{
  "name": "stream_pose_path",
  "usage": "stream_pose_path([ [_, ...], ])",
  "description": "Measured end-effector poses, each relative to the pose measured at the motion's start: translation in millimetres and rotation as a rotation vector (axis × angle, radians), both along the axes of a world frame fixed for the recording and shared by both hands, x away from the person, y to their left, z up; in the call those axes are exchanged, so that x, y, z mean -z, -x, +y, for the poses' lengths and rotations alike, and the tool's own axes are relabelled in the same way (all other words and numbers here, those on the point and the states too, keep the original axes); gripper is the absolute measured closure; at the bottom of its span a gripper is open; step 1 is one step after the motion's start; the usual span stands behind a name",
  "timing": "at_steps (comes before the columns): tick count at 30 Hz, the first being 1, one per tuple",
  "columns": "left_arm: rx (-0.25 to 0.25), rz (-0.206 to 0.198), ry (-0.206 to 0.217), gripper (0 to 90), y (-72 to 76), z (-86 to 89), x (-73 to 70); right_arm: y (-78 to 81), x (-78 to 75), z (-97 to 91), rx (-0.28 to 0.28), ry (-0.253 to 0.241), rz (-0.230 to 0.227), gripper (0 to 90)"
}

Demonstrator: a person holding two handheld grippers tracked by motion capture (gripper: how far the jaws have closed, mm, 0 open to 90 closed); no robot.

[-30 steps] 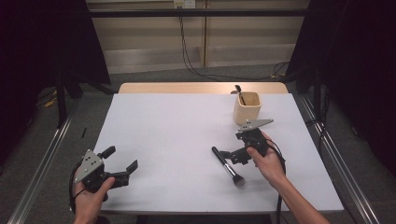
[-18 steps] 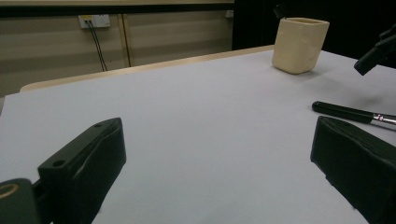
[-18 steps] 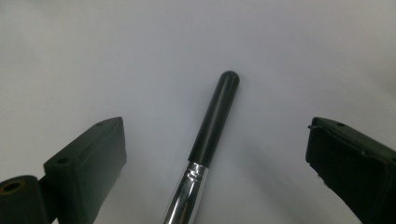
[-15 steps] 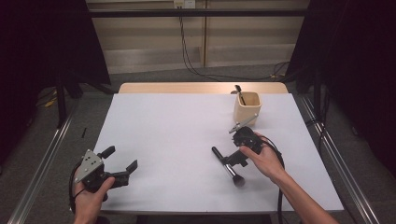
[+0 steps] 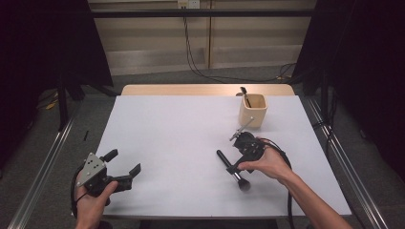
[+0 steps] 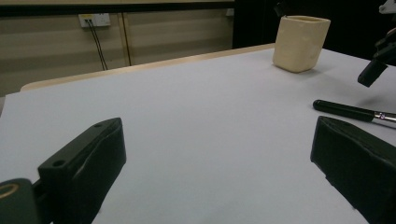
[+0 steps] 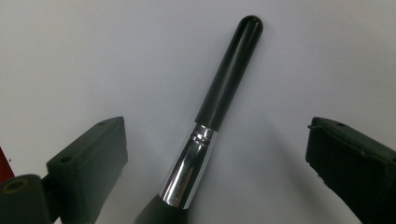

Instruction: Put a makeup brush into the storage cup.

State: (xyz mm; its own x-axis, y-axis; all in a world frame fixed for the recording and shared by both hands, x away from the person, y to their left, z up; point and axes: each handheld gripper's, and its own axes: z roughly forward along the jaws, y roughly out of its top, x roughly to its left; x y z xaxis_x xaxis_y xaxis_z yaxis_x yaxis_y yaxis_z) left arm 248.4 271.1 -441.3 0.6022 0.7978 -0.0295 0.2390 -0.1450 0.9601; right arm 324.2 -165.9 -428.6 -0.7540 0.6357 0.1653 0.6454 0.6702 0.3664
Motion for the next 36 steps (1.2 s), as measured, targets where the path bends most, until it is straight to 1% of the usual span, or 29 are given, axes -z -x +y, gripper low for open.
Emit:
stream_pose_path([
  [2, -0.003, 0.0, 0.002, 3.3, 0.1, 0.0, -0.1, -0.2, 1.0, 1.5, 0.001, 0.01, 0.025, 16.9],
  [3, -0.003, 0.0, 0.006, 3.3, 0.3, -0.2, -0.1, 0.6, 1.5, 2.5, -0.009, 0.024, 0.022, 19.9],
  [4, -0.005, -0.001, 0.007, 3.3, 0.4, -0.2, -0.2, 0.6, 2.6, 3.3, -0.023, 0.028, 0.021, 20.2],
  [6, -0.003, 0.0, 0.001, 3.4, 0.2, 0.3, -0.1, 1.2, 4.6, 5.8, -0.014, 0.042, 0.053, 23.2],
  [7, -0.004, 0.0, 0.001, 3.3, 0.3, 0.2, 0.0, 0.6, 6.4, 6.2, -0.027, 0.049, 0.056, 24.3],
  [8, -0.004, 0.0, 0.004, 3.4, 0.5, 0.0, -0.1, 0.7, 7.5, 7.4, -0.021, 0.058, 0.071, 24.3],
  [11, -0.004, -0.001, 0.004, 3.3, 0.5, 0.2, -0.2, 0.0, 10.6, 10.4, -0.016, 0.079, 0.097, 25.9],
  [12, -0.004, 0.001, 0.005, 3.3, 0.5, 0.1, -0.1, -0.3, 11.3, 11.2, -0.017, 0.088, 0.099, 26.1],
  [16, -0.008, 0.0, 0.003, 3.3, -0.4, 0.2, -0.1, -1.1, 13.8, 12.5, -0.027, 0.094, 0.109, 31.5],
  [21, -0.007, 0.001, 0.003, 3.3, -0.4, 0.3, -0.1, 0.7, 17.5, 14.0, -0.041, 0.118, 0.134, 39.2],
  [23, -0.007, 0.002, 0.004, 3.3, -0.1, 0.4, -0.2, 1.7, 18.9, 14.3, -0.042, 0.125, 0.132, 44.6],
  [27, -0.012, 0.006, 0.003, 3.7, -0.4, 0.4, -0.1, 2.8, 19.7, 14.2, -0.045, 0.142, 0.126, 49.5],
  [28, -0.012, 0.007, 0.003, 3.7, -0.5, 0.5, 0.0, 2.9, 20.0, 14.4, -0.054, 0.152, 0.113, 50.6],
  [29, -0.013, 0.007, 0.006, 3.7, -0.6, 0.3, 0.0, 3.3, 19.6, 15.5, -0.057, 0.164, 0.115, 51.1],
  [30, -0.012, 0.006, 0.004, 3.7, -0.5, 0.3, -0.1, 3.7, 19.7, 17.0, -0.048, 0.168, 0.116, 52.2],
  [31, -0.011, 0.006, 0.003, 3.7, -0.6, 0.3, -0.1, 3.3, 19.5, 17.4, -0.058, 0.18, 0.112, 53.2],
  [32, -0.011, 0.007, 0.002, 3.7, -0.5, 0.2, -0.1, 3.1, 19.2, 18.0, -0.065, 0.189, 0.114, 55.0],
  [34, -0.01, 0.006, 0.004, 3.7, -0.4, 0.2, -0.1, 2.4, 19.4, 18.6, -0.061, 0.202, 0.101, 61.8],
  [35, -0.009, 0.005, 0.003, 3.7, -0.4, 0.2, -0.1, 1.5, 19.1, 17.8, -0.061, 0.212, 0.101, 63.4],
  [36, -0.009, 0.006, 0.003, 3.7, -0.5, 0.2, 0.0, 0.8, 19.3, 17.2, -0.052, 0.204, 0.107, 64.5],
])
